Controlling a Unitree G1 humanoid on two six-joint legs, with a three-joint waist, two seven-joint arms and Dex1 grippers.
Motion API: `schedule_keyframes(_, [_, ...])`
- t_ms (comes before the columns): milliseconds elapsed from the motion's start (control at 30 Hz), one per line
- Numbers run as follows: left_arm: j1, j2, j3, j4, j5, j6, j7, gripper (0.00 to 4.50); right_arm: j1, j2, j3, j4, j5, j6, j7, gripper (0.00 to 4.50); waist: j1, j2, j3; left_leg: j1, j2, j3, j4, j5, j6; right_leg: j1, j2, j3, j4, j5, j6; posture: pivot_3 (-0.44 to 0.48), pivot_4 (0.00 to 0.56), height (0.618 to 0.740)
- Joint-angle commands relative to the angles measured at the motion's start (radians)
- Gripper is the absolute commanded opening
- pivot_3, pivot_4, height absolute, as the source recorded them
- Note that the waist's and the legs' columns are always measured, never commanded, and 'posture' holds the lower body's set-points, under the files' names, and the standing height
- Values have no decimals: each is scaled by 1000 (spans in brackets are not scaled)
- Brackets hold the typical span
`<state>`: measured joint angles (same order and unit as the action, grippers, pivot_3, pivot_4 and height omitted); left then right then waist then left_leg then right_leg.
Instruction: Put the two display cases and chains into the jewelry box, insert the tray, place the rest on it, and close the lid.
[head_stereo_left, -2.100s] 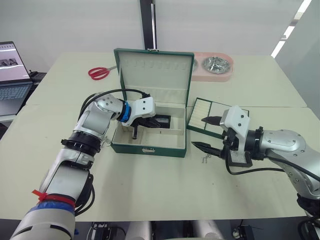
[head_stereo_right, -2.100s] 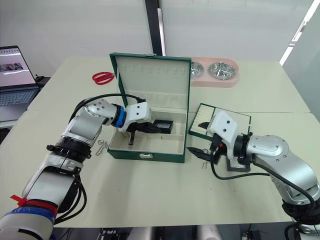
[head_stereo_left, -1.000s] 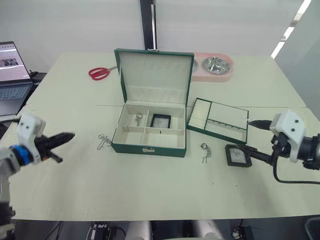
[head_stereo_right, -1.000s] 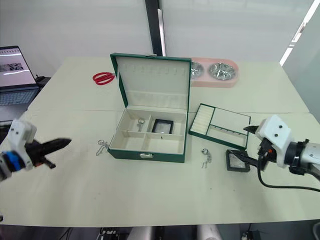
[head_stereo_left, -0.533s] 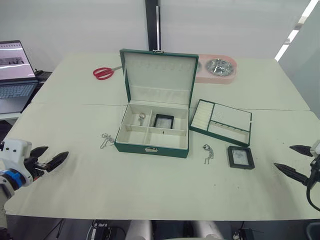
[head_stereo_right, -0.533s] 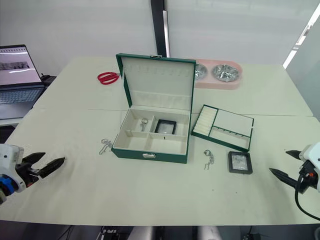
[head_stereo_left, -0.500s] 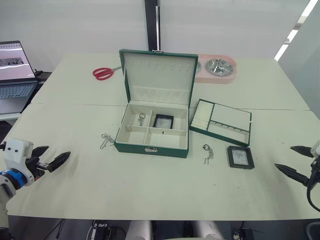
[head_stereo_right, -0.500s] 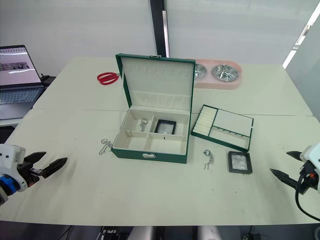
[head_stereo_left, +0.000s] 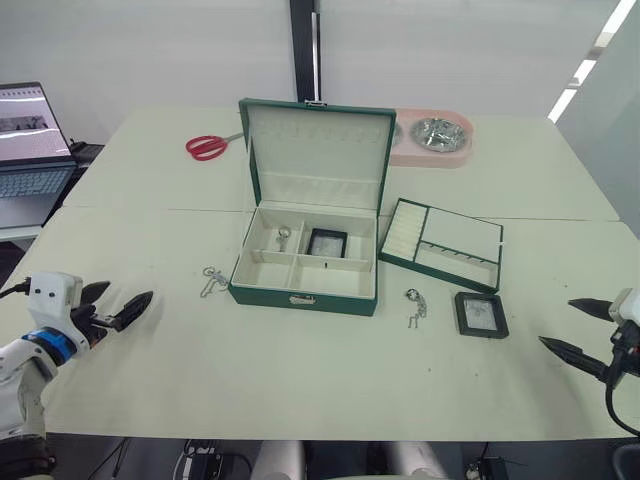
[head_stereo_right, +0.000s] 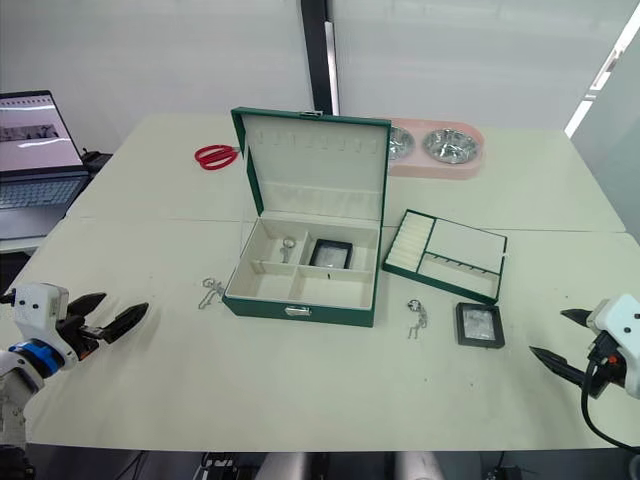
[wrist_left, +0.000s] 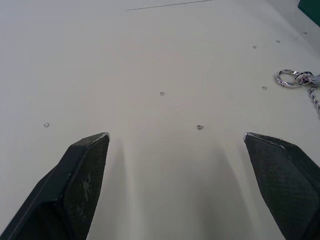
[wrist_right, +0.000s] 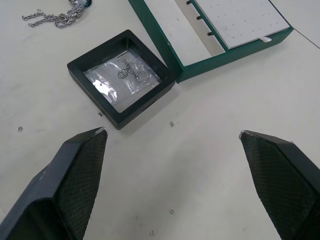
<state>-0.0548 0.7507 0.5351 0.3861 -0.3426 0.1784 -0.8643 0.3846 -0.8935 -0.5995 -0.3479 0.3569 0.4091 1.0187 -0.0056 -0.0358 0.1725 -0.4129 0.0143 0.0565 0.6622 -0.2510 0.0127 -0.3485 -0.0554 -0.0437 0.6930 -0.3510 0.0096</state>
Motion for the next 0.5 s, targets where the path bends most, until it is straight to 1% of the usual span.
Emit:
schedule_keyframes(33, [-15, 14, 7, -20, -24, -11, -1, 4469, -18, 3, 3, -33, 14, 5, -19, 4500, 0, 0, 0, 0, 0, 0, 0, 0, 0, 0, 0, 0, 0, 0, 0, 0, 150, 740])
schedule_keyframes(167, [-10, 25, 15, -29, -36, 2, -3, 4469, -31, 2, 13, -43, 18, 12, -28, 4500, 1, 0, 0, 0, 0, 0, 0, 0, 0, 0, 0, 0, 0, 0, 0, 0, 150, 740])
schedule_keyframes(500, [50, 9, 29, -129, -78, 63, 20, 4469, -52, -2, 30, -53, 25, 19, -31, 4500, 0, 0, 0, 0, 0, 0, 0, 0, 0, 0, 0, 0, 0, 0, 0, 0, 150, 740])
